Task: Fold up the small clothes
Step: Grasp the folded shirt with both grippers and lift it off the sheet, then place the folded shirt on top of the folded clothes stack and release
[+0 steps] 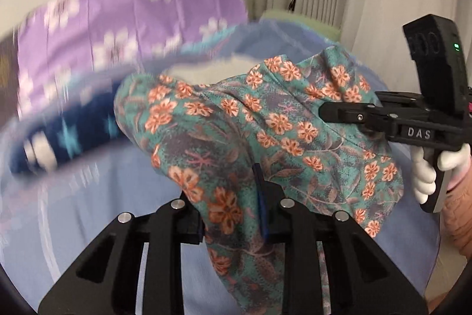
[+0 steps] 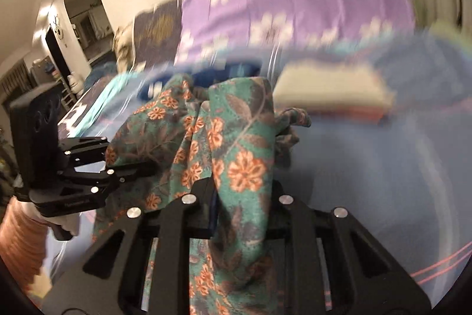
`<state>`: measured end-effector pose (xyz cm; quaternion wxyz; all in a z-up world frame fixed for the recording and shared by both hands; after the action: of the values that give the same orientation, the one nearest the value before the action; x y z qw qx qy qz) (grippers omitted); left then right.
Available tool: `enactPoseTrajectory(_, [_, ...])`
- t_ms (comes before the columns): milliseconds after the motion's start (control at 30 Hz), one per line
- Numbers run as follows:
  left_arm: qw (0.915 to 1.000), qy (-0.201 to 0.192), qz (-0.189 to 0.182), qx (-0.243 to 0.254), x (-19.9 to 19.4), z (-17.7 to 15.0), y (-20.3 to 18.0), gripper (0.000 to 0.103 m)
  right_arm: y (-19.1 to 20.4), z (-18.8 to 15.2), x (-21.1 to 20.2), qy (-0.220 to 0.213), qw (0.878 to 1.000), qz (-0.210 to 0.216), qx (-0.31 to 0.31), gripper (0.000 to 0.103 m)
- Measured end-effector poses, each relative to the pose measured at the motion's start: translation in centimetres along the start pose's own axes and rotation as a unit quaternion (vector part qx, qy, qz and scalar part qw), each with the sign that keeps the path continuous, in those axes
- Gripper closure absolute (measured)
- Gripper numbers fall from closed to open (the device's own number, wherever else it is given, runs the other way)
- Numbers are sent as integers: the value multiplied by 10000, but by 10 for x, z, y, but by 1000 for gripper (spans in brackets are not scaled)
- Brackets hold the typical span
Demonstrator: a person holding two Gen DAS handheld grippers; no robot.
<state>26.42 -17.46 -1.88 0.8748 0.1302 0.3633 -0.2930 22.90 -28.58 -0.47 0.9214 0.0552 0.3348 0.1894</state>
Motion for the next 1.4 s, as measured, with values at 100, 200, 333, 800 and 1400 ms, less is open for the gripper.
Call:
enactPoseTrajectory(100, [9988, -351, 201, 276, -13, 59, -4, 76, -13, 52, -25, -400, 9985, -362, -90, 82])
enactPoseTrajectory(200, [9960, -621, 452, 448, -14, 120, -1, 75, -34, 103, -35, -762, 9939, -766, -217, 82])
enactPoseTrajectory(333, [9903, -877, 847, 661, 5, 192, 12, 72, -74, 170, -24, -1150, 9858, -1207, -191, 81])
enactPoseTrajectory(800, [9807, 916, 1672, -432, 262, 162, 120, 22, -266, 108, 213, 977, 9644, -2222, 1048, 38])
enactPoseTrajectory(1400, [9859, 411, 1560, -436, 224, 92, 89, 23, -266, 26, 171, 143, 9551, -1146, 2729, 28])
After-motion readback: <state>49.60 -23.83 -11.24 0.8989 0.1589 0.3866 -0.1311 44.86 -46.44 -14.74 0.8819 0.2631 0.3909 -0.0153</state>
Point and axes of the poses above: each gripper's, at about its wrist camera, not at the fingertips, and x roughly the way its jaws point, y to its left, z to its top, the point moved 9 cm from there along x, roughly the way its jaws point, and after that the axes turned 5 degrees about y, right-handed, at the moved point
